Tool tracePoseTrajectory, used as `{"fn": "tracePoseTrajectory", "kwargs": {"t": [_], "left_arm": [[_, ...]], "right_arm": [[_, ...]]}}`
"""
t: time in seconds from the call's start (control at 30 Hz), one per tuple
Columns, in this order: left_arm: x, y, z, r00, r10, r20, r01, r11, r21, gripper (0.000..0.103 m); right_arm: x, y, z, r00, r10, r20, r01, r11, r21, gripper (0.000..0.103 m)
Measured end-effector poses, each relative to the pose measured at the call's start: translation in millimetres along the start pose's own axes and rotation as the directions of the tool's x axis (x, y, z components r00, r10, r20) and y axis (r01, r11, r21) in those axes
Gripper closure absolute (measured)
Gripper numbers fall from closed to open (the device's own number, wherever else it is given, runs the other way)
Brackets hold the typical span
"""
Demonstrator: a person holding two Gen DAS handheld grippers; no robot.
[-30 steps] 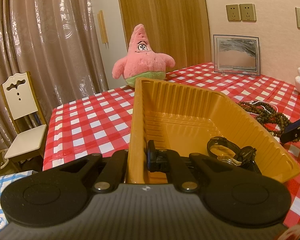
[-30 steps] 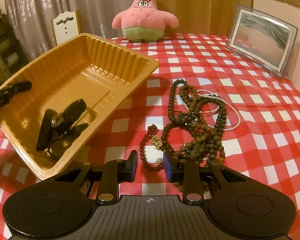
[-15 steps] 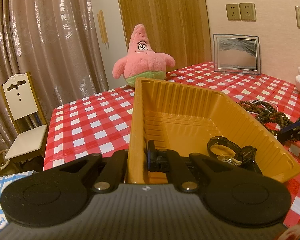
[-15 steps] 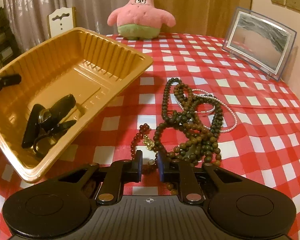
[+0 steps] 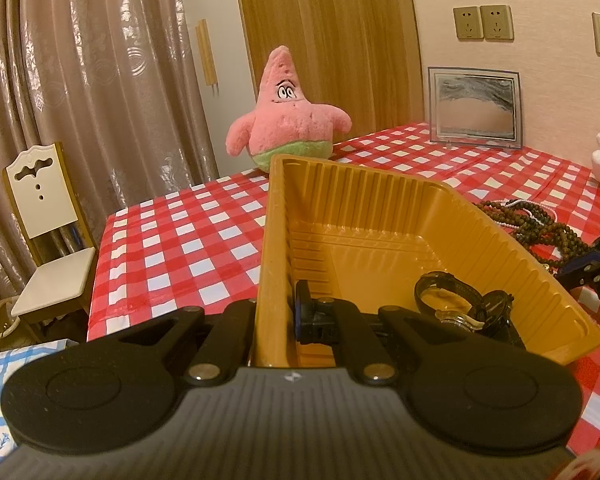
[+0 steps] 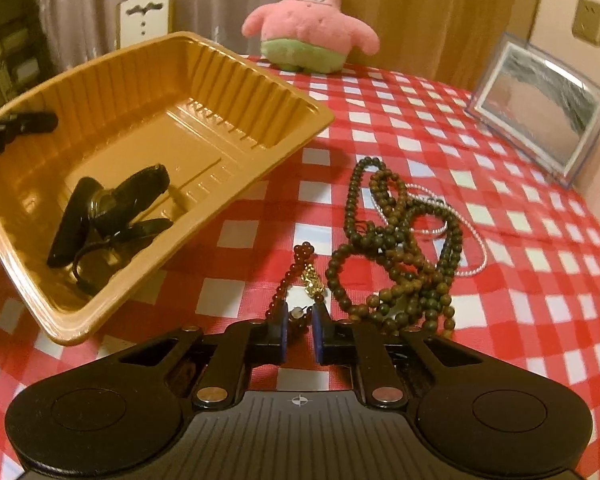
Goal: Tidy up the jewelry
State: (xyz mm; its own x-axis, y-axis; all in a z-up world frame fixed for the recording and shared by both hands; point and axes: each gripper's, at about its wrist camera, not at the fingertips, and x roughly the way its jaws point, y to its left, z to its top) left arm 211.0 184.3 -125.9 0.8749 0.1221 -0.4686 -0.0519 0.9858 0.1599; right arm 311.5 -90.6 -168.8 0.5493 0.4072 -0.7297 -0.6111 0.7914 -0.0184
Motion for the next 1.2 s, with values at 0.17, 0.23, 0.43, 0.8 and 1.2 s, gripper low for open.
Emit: {"fn": "tracePoseTrajectory", "kwargs": {"t": [0.17,0.23,0.43,0.8,1.2], "left_arm": [[0.1,-0.1,0.1,1.0,0.0,0.0,0.0,1.0,0.001,0.099],[0.0,-0.3,0.2,1.0,0.0,0.0,0.0,1.0,0.0,0.099],[0.1,0.0,0.3,1.0,0.0,-0.001,0.0,1.0,0.001,0.099],[-0.5,-0.2,0.6,1.0,0.001,-0.001,-0.001,1.0,0.001,0.099],[-0.5,-0.6,0.7,1.0,0.002,-0.001,-0.002,1.0,0.002,0.099]], "right_arm": [[-0.6,3.3,1.3,1.0,0.008,0.012,-0.008,0.999,-0.042,0.091],[0.3,4.5,1.5,1.0,0.013,0.018,-0.012,0.998,-0.06,0.091],[0.4,5.6,2.3,0.999,0.033,0.024,-0.032,0.998,-0.063,0.091],[5.2,6.0,2.9,0.999,0.042,0.0,-0.042,0.992,-0.121,0.091],[6.3,16.0,3.8,1.0,0.018,0.003,-0.016,0.973,-0.229,0.099]]}}
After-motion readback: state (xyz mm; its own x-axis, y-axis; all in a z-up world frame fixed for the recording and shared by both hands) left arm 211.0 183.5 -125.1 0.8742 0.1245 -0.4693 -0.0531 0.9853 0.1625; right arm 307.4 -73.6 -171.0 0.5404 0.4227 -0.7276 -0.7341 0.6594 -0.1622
